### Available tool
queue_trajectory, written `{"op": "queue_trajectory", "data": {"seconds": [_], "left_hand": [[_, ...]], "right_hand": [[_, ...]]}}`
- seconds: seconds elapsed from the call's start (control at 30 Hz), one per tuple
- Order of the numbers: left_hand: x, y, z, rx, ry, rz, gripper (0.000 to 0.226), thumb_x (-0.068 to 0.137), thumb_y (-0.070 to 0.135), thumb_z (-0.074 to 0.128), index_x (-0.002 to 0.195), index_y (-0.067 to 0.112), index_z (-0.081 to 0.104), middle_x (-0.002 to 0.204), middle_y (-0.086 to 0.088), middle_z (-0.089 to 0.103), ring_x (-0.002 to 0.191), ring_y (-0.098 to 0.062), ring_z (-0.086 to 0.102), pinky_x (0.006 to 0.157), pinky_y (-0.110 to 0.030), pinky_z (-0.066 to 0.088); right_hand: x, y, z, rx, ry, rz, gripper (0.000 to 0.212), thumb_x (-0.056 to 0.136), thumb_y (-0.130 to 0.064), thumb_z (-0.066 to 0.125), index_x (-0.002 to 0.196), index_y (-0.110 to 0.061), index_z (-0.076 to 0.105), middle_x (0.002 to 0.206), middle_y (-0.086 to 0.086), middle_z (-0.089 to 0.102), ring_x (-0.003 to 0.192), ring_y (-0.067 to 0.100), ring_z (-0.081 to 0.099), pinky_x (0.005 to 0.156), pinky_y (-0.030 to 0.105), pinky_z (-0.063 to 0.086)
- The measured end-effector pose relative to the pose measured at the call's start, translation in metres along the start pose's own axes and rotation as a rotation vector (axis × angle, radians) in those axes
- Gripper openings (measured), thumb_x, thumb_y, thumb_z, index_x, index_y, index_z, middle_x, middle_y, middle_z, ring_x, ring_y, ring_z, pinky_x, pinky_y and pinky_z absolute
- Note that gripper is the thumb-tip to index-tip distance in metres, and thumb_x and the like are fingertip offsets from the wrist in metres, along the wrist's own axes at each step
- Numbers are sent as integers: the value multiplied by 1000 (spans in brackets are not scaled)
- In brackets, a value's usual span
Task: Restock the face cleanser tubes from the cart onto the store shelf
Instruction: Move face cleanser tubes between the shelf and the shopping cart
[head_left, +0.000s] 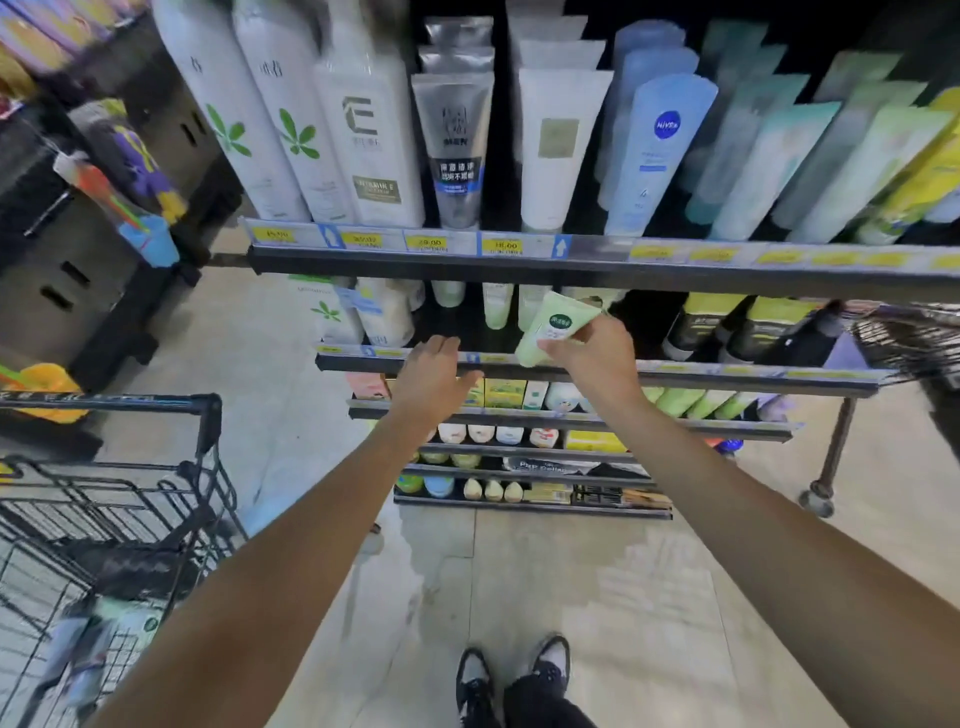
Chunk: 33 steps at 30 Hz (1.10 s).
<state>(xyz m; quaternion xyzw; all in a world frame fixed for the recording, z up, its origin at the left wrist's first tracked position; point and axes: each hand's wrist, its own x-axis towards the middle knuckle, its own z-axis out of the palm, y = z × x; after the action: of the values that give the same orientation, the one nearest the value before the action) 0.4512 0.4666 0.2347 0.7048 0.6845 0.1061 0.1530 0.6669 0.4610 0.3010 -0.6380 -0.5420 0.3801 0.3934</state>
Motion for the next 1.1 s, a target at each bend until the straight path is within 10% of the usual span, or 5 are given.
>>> {"op": "queue_trajectory", "data": {"seconds": [1.1], "left_hand": [[38,-39,39,277,156,189,26,96,37,68,107,13,66,103,-5,70,99,-25,65,96,-39,42]], "right_hand": [[79,16,76,-42,-211,82,45,82,2,80,120,-18,65,115,5,74,109,22,69,94,46,59]]}}
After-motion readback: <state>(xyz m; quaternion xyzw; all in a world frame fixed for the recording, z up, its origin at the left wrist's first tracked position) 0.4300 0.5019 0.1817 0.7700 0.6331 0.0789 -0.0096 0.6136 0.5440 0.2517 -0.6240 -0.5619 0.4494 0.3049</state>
